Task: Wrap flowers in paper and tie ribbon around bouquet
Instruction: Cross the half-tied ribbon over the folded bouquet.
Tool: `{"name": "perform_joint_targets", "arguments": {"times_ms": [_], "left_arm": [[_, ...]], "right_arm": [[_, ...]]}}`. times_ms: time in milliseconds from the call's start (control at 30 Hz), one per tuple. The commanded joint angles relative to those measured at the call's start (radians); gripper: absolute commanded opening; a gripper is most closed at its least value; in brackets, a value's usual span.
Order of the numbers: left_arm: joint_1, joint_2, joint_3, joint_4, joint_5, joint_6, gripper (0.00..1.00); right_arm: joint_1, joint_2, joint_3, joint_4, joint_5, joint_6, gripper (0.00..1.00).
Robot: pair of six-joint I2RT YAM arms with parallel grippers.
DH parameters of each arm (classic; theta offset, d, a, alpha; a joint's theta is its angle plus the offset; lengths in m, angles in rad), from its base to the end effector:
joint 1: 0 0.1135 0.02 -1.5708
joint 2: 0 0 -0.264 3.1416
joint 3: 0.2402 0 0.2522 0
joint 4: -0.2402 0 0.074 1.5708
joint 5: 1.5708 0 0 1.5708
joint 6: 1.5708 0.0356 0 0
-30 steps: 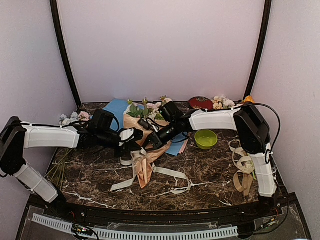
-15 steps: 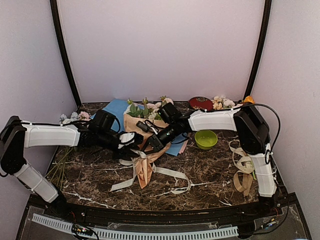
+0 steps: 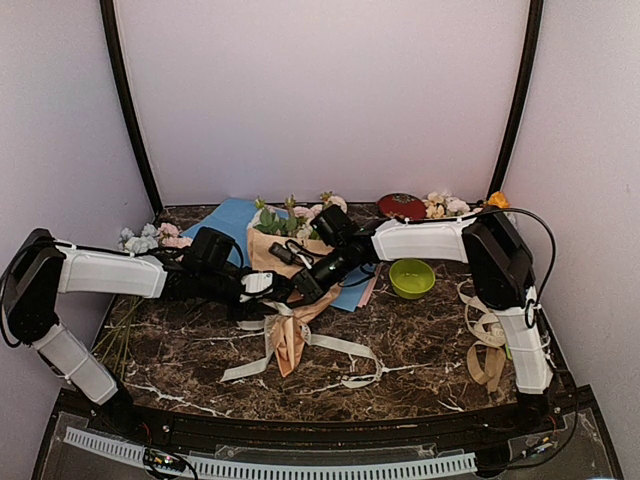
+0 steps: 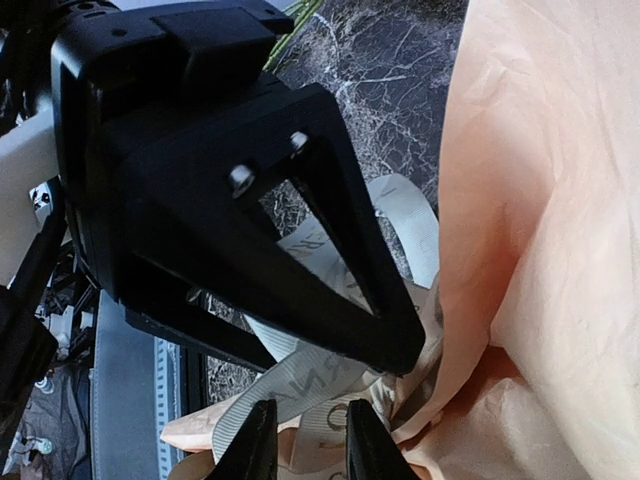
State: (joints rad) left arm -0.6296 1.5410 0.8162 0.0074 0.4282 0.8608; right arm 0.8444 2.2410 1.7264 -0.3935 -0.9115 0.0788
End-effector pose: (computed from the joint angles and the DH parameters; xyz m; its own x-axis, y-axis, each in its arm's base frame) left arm 0.2463 -0.1977 0.1900 0.2517 0.6702 -0.6982 0.9170 0.0656 0.3935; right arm 0.3016 0.3818 0.1765 -0.5835 -0.5841 -0.5643 -0.7373 0.0896 0.6696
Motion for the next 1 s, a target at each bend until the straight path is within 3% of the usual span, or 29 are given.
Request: {"name": "perform_joint_targets", "arguments": {"times_ms": [0,200,300,400,533,633,767,967], "left_arm": [[-0.011,-0.004,-0.031,0.075,-0.030,-0.003,0.25],[-0.013,-0.010,-0.036,0.116,-0.022,-0.038,0.12],[-0.013,-0.015,-0.039,0.125,-0.015,-0.051,0.00],[-0.013,-0.026,-0.049,0.142,-0.012,-0.061,0.00],[-0.013,-0.027,-0.051,0.140,-0.003,-0.064,0.00],[-0.013,-0.024,-0.050,0.132,-0.008,-0.057,0.00],[-0.013,-0.022,-0.049,0.126,-0.025,-0.049,0.00],[-0.013,-0.020,-0.048,0.123,-0.021,-0.049,0.00]], "right_arm": [[0.006,0.028,0.046,-0.038,0.027,-0.034,0.24],[0.007,0.033,0.052,-0.058,0.026,-0.048,0.26],[0.008,0.029,0.045,-0.067,0.052,-0.054,0.27],[0.009,0.019,0.028,-0.050,0.060,-0.050,0.24],[0.005,0.005,0.009,-0.019,0.071,-0.022,0.10],[0.000,-0.016,-0.016,0.017,0.076,0.002,0.08],[-0.015,-0.051,-0.059,0.061,0.079,0.028,0.09],[-0.020,-0.075,-0.085,0.084,0.063,0.043,0.23]]}}
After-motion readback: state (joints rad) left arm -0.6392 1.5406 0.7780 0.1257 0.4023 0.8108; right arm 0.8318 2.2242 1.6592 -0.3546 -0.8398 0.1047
